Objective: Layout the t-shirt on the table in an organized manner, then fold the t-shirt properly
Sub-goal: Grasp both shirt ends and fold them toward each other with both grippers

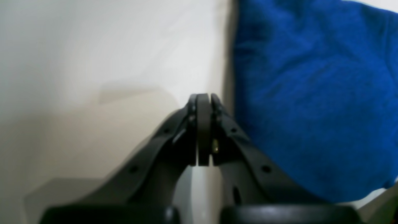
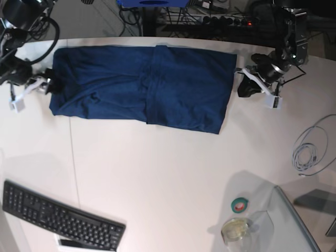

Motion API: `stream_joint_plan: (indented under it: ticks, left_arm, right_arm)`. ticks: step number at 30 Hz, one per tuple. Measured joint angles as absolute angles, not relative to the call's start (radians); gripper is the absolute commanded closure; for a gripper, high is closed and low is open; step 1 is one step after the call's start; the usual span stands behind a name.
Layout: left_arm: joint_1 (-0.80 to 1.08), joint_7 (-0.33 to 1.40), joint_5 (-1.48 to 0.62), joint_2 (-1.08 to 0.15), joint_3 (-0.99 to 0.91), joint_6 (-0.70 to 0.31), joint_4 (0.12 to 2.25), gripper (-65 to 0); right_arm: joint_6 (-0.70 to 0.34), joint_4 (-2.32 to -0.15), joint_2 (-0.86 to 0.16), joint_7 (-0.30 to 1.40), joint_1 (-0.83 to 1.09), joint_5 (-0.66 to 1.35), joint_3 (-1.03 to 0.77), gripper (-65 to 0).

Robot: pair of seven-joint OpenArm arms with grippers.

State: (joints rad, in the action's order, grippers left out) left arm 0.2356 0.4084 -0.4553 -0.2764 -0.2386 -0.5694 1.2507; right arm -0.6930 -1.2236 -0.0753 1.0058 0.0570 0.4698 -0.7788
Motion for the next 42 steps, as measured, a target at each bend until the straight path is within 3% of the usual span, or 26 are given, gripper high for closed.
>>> stream_joint_plan:
  ticks: [13, 20, 22, 27, 32, 42]
  left_arm:
    - [0.216, 0.398, -0.458, -0.210, -0.157, -0.570, 1.209, 0.0]
    - [0.205, 0.400, -0.458, -0.205, -0.121, -0.569, 1.209, 0.0]
    - [0.205, 0.400, -0.458, -0.205, -0.123, -0.569, 1.209, 0.0]
    - [0.203, 0.400, -0.458, -0.205, -0.120, -0.569, 1.209, 0.0]
    - [0.203, 0.400, -0.458, -0.204, -0.116, -0.569, 1.209, 0.0]
    - [0.203, 0.395, -0.465, -0.200, 0.014, -0.570, 1.216, 0.0]
  right_arm:
    - [-0.708, -1.241, 0.000, 0.973, 0.111, 0.585, -0.584, -47.4]
    - [-0.708, -1.236, 0.002, 0.979, 0.109, 0.596, -0.572, -46.4]
    - [-0.708, -1.234, 0.001, 0.978, 0.108, 0.591, -0.572, -40.1]
    - [-0.707, -1.192, -0.020, 0.961, 0.084, 0.551, -0.571, -14.9]
    - [-0.704, -1.153, -0.041, 0.981, 0.044, 0.535, -0.568, 0.0]
    - [-0.690, -1.418, -0.031, 1.126, 0.038, 0.515, -0.527, -0.8]
